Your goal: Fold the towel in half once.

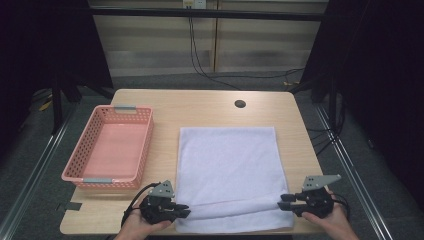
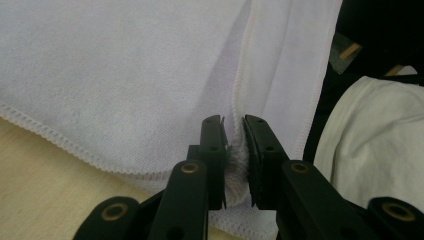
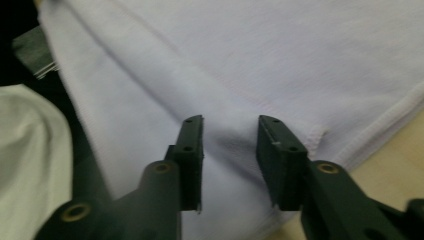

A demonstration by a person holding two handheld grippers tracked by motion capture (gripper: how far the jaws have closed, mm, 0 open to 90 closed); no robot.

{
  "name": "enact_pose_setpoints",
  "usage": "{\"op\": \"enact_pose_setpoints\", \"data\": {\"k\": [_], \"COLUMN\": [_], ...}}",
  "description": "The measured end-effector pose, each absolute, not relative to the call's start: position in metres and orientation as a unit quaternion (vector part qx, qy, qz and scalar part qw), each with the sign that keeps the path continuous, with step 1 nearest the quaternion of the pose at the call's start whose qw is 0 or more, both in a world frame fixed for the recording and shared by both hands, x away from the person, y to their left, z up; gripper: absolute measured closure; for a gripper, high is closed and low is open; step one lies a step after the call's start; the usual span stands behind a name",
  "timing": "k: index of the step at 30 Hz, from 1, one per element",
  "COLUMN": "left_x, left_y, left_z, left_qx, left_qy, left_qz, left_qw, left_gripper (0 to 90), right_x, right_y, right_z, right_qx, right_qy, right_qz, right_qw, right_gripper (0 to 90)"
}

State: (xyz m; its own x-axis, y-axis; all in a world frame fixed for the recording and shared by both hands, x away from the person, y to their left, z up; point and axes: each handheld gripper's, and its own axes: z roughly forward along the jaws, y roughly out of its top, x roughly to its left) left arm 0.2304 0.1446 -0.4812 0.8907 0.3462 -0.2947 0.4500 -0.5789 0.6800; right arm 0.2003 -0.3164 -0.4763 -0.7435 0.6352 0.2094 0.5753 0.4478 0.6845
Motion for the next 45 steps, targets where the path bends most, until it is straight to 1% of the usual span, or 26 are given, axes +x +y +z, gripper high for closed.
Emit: {"op": "enact_pose_setpoints", "data": {"k": [3, 4, 5, 6, 7, 9, 12, 14, 15, 17, 18, 20, 21, 22, 23, 25, 28, 30, 32, 33, 34, 36, 39, 40, 43, 45], "left_x": [0.230, 0.230, 0.231, 0.231, 0.232, 0.231, 0.232, 0.232, 0.233, 0.233, 0.233, 0.234, 0.233, 0.233, 0.233, 0.233, 0.230, 0.229, 0.227, 0.226, 0.223, 0.220, 0.219, 0.219, 0.224, 0.232], "left_y": [0.141, 0.141, 0.140, 0.140, 0.139, 0.139, 0.139, 0.139, 0.140, 0.140, 0.141, 0.142, 0.144, 0.144, 0.144, 0.144, 0.145, 0.145, 0.145, 0.145, 0.145, 0.145, 0.145, 0.145, 0.144, 0.142], "left_z": [-0.484, -0.484, -0.485, -0.485, -0.486, -0.486, -0.486, -0.486, -0.486, -0.486, -0.486, -0.487, -0.487, -0.487, -0.488, -0.487, -0.484, -0.483, -0.484, -0.484, -0.485, -0.485, -0.482, -0.482, -0.476, -0.476], "left_qx": [0.891, 0.891, 0.891, 0.893, 0.896, 0.894, 0.894, 0.896, 0.894, 0.893, 0.893, 0.890, 0.889, 0.889, 0.886, 0.887, 0.887, 0.885, 0.887, 0.890, 0.890, 0.894, 0.893, 0.893, 0.884, 0.882], "left_qy": [0.219, 0.219, 0.219, 0.217, 0.216, 0.216, 0.210, 0.210, 0.212, 0.212, 0.214, 0.217, 0.220, 0.220, 0.223, 0.222, 0.217, 0.216, 0.213, 0.205, 0.202, 0.199, 0.187, 0.187, 0.195, 0.203], "left_qz": [-0.069, -0.069, -0.068, -0.067, -0.066, -0.067, -0.070, -0.069, -0.070, -0.071, -0.069, -0.071, -0.075, -0.075, -0.081, -0.080, -0.081, -0.087, -0.094, -0.102, -0.113, -0.113, -0.121, -0.121, -0.117, -0.106], "left_qw": [0.392, 0.392, 0.392, 0.389, 0.383, 0.387, 0.389, 0.385, 0.390, 0.391, 0.389, 0.394, 0.395, 0.395, 0.398, 0.396, 0.400, 0.403, 0.400, 0.396, 0.393, 0.385, 0.392, 0.392, 0.409, 0.411], "left_gripper": [78.6, 78.3, 78.3, 78.4, 78.4, 78.3, 78.1, 78.0, 77.9, 77.6, 76.3, 75.8, 75.5, 75.4, 75.5, 75.6, 74.4, 74.0, 74.0, 74.0, 73.4, 73.2, 69.2, 69.1, 68.2, 62.7], "right_x": [0.221, 0.228, 0.228, 0.238, 0.241, 0.244, 0.247, 0.249, 0.255, 0.257, 0.258, 0.255, 0.245, 0.245, 0.236, 0.231, 0.211, 0.206, 0.192, 0.192, 0.184, 0.181, 0.178, 0.178, 0.179, 0.193], "right_y": [-0.315, -0.313, -0.313, -0.308, -0.307, -0.308, -0.308, -0.308, -0.307, -0.306, -0.303, -0.303, -0.307, -0.307, -0.308, -0.309, -0.313, -0.314, -0.317, -0.317, -0.320, -0.322, -0.323, -0.323, -0.325, -0.326], "right_z": [-0.478, -0.480, -0.480, -0.482, -0.482, -0.475, -0.470, -0.472, -0.479, -0.482, -0.492, -0.493, -0.490, -0.490, -0.490, -0.490, -0.484, -0.483, -0.481, -0.481, -0.478, -0.474, -0.468, -0.468, -0.462, -0.458], "right_qx": [0.367, 0.373, 0.373, 0.372, 0.371, 0.372, 0.380, 0.388, 0.395, 0.395, 0.401, 0.401, 0.378, 0.378, 0.370, 0.366, 0.344, 0.340, 0.337, 0.337, 0.333, 0.335, 0.335, 0.335, 0.342, 0.353], "right_qy": [0.846, 0.844, 0.844, 0.845, 0.843, 0.830, 0.824, 0.822, 0.827, 0.832, 0.838, 0.839, 0.849, 0.849, 0.854, 0.855, 0.862, 0.865, 0.866, 0.866, 0.866, 0.861, 0.858, 0.858, 0.845, 0.832], "right_qz": [0.384, 0.382, 0.382, 0.383, 0.386, 0.412, 0.418, 0.414, 0.398, 0.388, 0.370, 0.368, 0.370, 0.370, 0.366, 0.367, 0.371, 0.369, 0.368, 0.368, 0.371, 0.382, 0.388, 0.388, 0.411, 0.428], "right_qw": [0.049, 0.050, 0.050, 0.047, 0.054, 0.044, 0.052, 0.054, 0.049, 0.046, 0.030, 0.028, 0.014, 0.014, 0.006, 0.007, -0.013, -0.018, -0.032, -0.032, -0.028, -0.033, -0.023, -0.023, 0.004, 0.026], "right_gripper": [58.5, 55.7, 55.7, 52.8, 53.2, 53.3, 53.3, 53.3, 53.3, 53.3, 53.3, 54.7, 71.8, 71.8, 76.3, 76.7, 75.5, 74.9, 73.2, 73.2, 73.1, 72.5, 71.6, 71.6, 69.7, 68.3]}}
